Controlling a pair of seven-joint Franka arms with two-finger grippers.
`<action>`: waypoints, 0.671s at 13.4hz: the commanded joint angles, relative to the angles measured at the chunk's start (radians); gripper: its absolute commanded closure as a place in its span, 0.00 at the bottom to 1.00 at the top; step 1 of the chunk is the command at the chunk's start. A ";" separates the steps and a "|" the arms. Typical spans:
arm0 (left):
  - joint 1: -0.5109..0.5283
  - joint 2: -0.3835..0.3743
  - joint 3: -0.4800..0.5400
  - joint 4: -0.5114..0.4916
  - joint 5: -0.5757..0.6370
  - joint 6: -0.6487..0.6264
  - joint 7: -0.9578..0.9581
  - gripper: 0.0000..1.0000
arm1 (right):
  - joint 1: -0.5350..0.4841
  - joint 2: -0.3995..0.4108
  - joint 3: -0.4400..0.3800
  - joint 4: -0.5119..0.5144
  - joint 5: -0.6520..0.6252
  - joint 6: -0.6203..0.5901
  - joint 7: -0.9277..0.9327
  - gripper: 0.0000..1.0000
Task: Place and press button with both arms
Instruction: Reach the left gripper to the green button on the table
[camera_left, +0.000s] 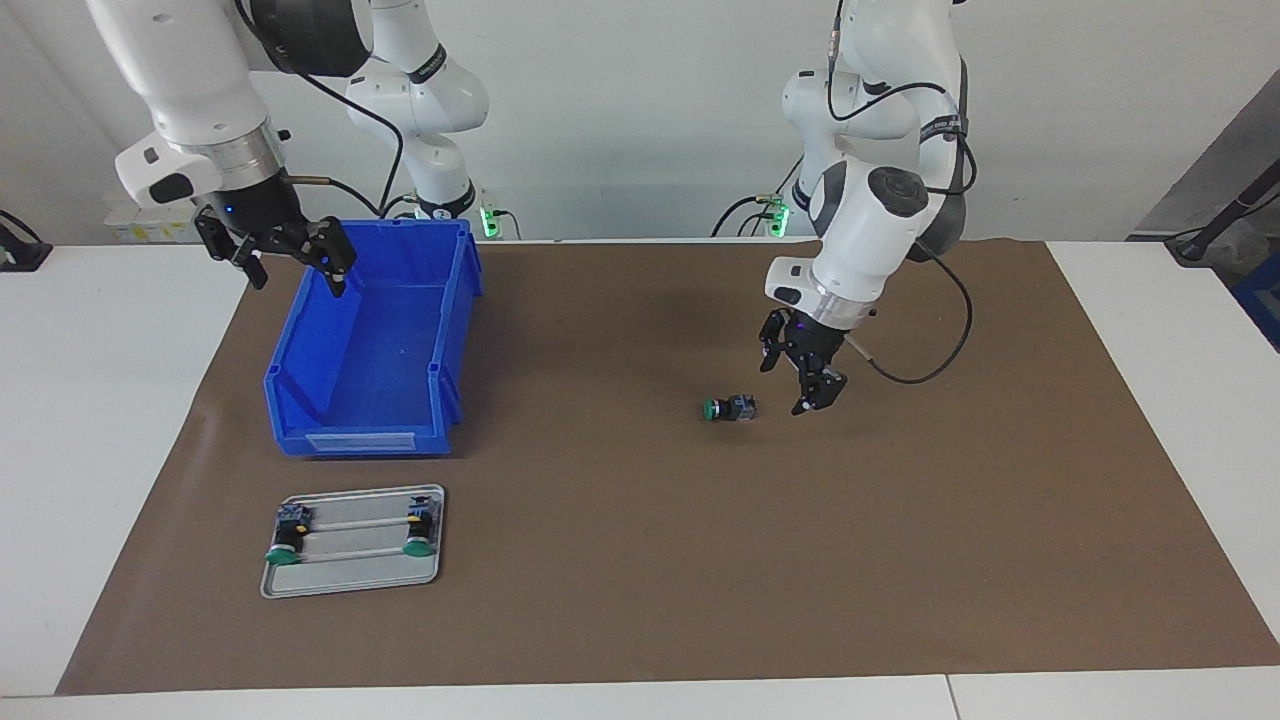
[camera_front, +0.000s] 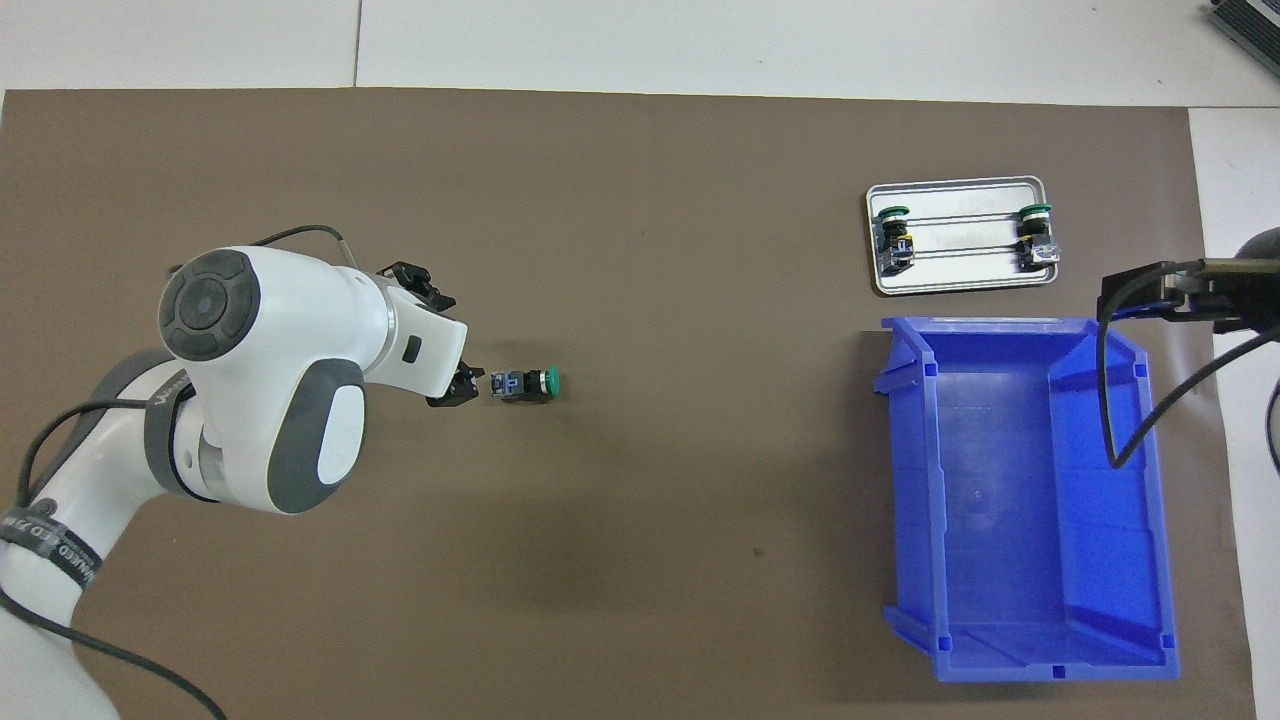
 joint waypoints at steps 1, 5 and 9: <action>-0.014 0.037 0.013 -0.001 -0.067 0.031 0.055 0.12 | 0.002 -0.041 0.003 -0.066 0.012 0.035 -0.050 0.01; -0.036 0.100 0.013 0.025 -0.072 0.061 0.054 0.11 | 0.026 -0.034 -0.001 -0.034 0.004 -0.029 -0.089 0.01; -0.079 0.154 0.015 0.071 -0.073 0.055 0.041 0.11 | 0.078 0.019 -0.040 0.074 0.001 -0.115 -0.061 0.01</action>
